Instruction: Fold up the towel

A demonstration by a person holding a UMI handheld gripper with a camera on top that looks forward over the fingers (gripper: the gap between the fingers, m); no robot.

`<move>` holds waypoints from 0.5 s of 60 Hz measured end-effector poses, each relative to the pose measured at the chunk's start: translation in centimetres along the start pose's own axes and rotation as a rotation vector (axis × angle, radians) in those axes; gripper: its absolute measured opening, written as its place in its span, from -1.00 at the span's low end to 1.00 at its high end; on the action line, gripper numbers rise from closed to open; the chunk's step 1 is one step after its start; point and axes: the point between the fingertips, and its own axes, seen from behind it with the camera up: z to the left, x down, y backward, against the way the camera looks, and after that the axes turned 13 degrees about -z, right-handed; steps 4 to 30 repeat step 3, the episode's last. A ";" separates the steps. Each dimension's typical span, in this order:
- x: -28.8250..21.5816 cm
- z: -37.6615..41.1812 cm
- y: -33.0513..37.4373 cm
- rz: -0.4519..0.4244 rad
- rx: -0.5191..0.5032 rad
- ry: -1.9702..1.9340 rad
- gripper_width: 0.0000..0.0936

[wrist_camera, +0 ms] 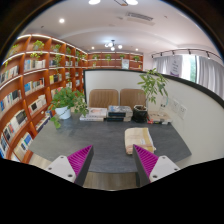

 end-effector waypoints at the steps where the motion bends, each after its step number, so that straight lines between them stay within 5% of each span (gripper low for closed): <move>1: 0.0 0.1 0.1 -0.002 0.000 -0.001 0.69; 30: -0.1 0.2 0.3 -0.005 -0.001 -0.003 0.68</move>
